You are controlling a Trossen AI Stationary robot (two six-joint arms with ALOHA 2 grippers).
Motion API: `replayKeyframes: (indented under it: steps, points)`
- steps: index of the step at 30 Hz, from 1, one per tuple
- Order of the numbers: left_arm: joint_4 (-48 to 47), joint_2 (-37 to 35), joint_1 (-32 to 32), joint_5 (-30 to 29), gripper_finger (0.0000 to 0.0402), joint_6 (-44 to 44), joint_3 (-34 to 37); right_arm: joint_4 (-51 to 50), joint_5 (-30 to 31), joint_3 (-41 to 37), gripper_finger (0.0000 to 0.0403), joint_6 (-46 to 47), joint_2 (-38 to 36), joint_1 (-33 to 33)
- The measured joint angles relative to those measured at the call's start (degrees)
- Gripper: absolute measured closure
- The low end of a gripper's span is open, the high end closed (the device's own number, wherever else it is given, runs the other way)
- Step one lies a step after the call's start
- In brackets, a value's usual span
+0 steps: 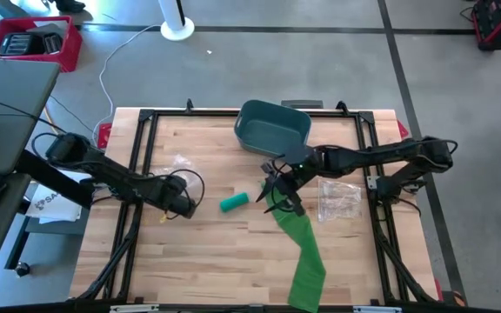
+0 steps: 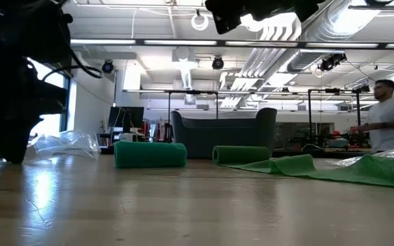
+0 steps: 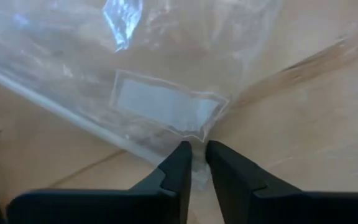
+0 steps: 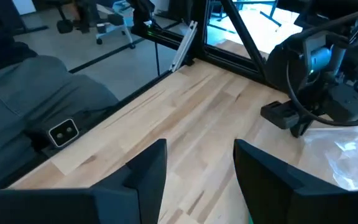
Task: Roll bandage
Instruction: Open the left transparent zip bag
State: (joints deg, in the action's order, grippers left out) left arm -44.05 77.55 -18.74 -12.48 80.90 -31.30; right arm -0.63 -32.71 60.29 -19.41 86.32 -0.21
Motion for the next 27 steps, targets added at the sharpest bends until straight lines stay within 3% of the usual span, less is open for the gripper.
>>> replayKeyframes:
  steps: [5, 12, 21, 25, 27]
  points:
    - [7.49, 0.8, -0.13, -3.44, 0.0361, -0.5, -6.38, -1.01, 0.26, -0.02, 0.0226, 1.28, 0.02, 0.0]
    - [8.8, -2.01, -0.86, -10.86, 0.0352, -16.46, -14.62, -1.9, 2.51, -0.04, 0.0226, 1.34, 0.04, 0.0]
    - [4.15, -1.79, -3.23, -10.79, 0.0293, -36.21, -11.69, -2.15, 2.73, -0.04, 0.0226, 0.99, 0.04, 0.0]
    - [9.35, 0.55, -2.64, -10.56, 0.0272, -48.73, -6.81, -2.0, 2.74, -0.04, 0.0226, 0.93, 0.04, 0.0]
    - [14.19, 1.8, -1.37, -11.29, 0.0266, -50.4, -4.28, -1.98, 2.74, -0.04, 0.0226, 0.93, 0.04, 0.0]
